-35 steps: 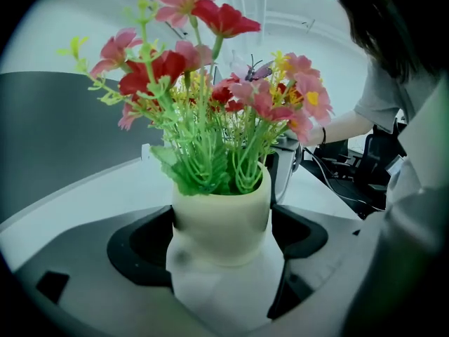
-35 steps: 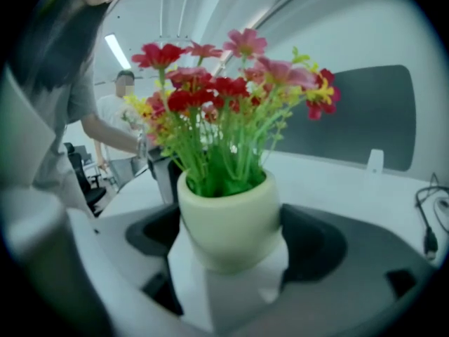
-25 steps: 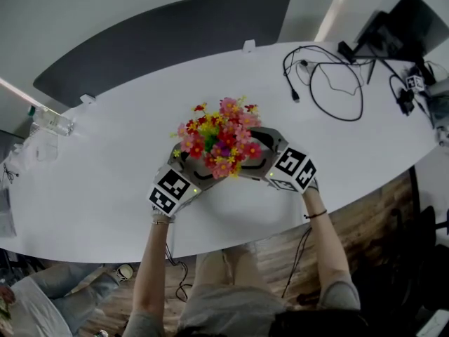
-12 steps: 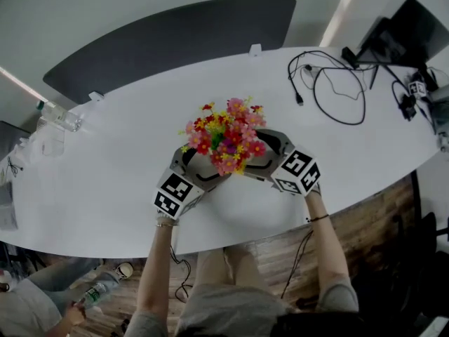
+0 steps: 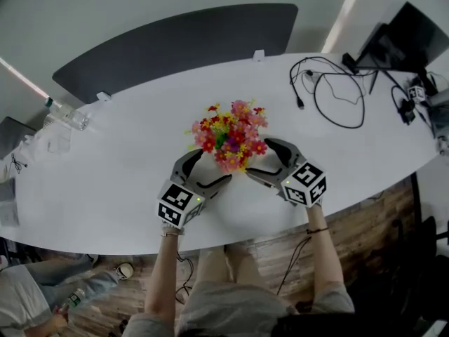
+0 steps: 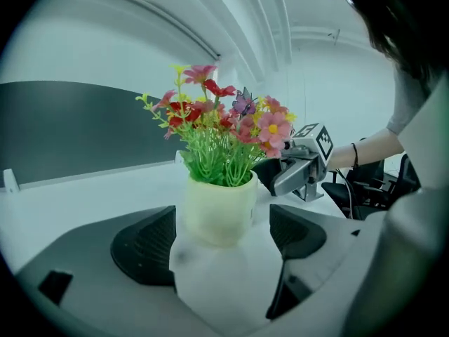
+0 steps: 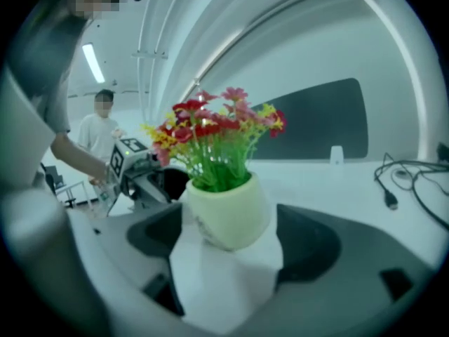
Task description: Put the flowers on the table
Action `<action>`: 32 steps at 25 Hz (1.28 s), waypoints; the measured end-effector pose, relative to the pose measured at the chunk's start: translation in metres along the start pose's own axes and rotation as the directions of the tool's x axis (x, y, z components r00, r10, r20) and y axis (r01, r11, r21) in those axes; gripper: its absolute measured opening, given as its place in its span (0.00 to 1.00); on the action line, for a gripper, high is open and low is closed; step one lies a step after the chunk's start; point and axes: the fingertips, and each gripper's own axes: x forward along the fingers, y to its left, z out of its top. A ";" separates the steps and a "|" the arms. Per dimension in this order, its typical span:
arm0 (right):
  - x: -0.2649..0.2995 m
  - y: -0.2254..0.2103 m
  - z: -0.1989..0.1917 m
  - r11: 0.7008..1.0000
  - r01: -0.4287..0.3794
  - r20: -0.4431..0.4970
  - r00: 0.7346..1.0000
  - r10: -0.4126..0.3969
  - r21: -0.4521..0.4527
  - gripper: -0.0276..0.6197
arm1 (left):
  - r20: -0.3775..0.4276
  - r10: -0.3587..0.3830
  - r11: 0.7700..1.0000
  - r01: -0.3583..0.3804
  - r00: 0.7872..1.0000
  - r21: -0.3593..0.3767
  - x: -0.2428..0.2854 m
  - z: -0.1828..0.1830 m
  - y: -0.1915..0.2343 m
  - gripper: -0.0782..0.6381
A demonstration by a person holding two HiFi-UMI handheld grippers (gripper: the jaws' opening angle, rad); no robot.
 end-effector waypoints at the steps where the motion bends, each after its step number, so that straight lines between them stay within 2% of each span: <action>1: -0.003 0.002 -0.001 1.000 0.008 0.003 1.000 -0.008 0.002 0.72 | 0.004 0.003 1.000 -0.003 1.000 -0.006 -0.002 0.000 -0.003 0.71; 5: -0.014 0.009 -0.002 0.999 0.035 0.017 0.999 -0.035 0.005 0.55 | 0.018 0.015 1.000 -0.015 1.000 -0.023 -0.011 0.001 -0.013 0.69; 8: -0.021 0.016 0.000 0.999 0.041 0.039 0.998 -0.042 0.029 0.50 | 0.032 0.023 0.999 -0.022 0.999 -0.032 -0.018 0.002 -0.022 0.65; 16: -0.030 0.050 0.014 1.000 0.020 0.079 0.997 -0.022 0.020 0.39 | 0.079 0.020 1.000 -0.019 0.997 -0.022 -0.037 0.016 -0.047 0.58; 32: -0.048 0.116 0.049 1.000 -0.021 0.174 0.984 0.024 -0.024 0.16 | 0.165 -0.002 1.000 -0.001 0.986 0.022 -0.074 0.045 -0.090 0.31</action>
